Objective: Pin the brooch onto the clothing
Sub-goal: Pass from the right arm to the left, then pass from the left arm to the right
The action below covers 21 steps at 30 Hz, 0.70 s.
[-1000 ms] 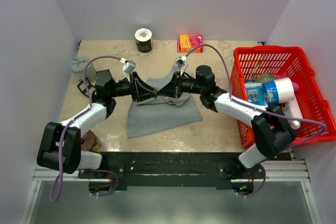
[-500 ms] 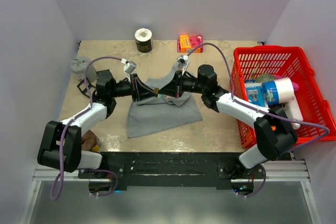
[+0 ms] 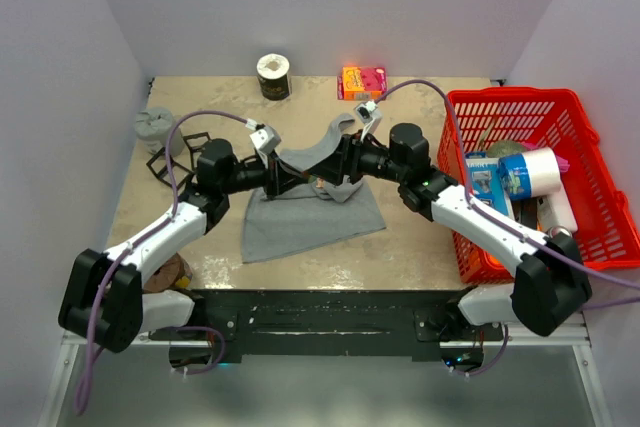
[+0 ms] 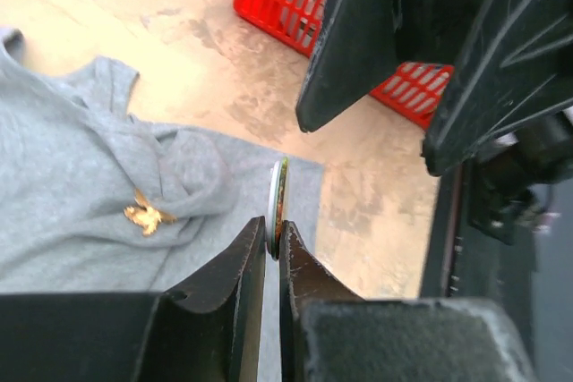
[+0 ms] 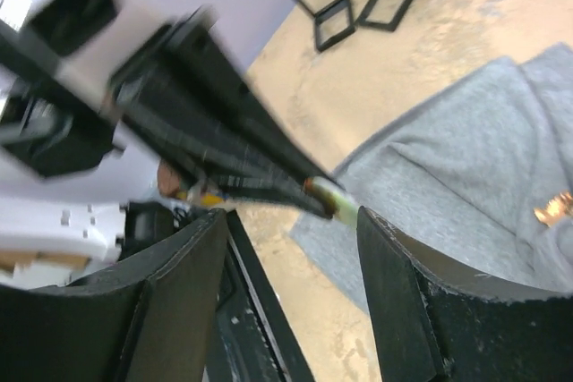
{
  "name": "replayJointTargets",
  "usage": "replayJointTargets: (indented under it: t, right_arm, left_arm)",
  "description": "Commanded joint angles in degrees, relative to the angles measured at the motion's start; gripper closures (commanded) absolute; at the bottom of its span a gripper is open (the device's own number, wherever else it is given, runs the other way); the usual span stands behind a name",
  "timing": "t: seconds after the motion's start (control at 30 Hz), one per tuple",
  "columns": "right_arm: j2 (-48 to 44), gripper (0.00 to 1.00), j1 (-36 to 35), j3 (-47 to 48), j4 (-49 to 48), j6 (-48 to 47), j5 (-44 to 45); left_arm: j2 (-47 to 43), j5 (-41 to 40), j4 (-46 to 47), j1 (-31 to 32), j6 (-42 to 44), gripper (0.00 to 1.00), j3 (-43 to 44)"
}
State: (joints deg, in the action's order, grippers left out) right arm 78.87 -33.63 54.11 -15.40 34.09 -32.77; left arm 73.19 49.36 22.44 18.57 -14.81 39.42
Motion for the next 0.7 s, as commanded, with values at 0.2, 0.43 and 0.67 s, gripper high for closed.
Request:
replayJointTargets:
  t: [0.2,0.43,0.67]
  right_arm:
    - [-9.2,0.37,-2.7,-2.8,5.3,17.8,16.0]
    - [-9.8,0.39,-2.8,-6.3,3.0,23.2,19.3]
    - [-7.9,0.4,-2.8,-7.5,1.0,24.7,21.3]
  left_arm:
    - [-11.0,-52.9,-7.7,22.4,33.3,1.0,0.8]
    - [-10.3,-69.7,-0.6,31.7,43.7,1.0,-2.1]
    - [-10.5,-74.3,1.5,36.4,45.5,1.0,-4.0]
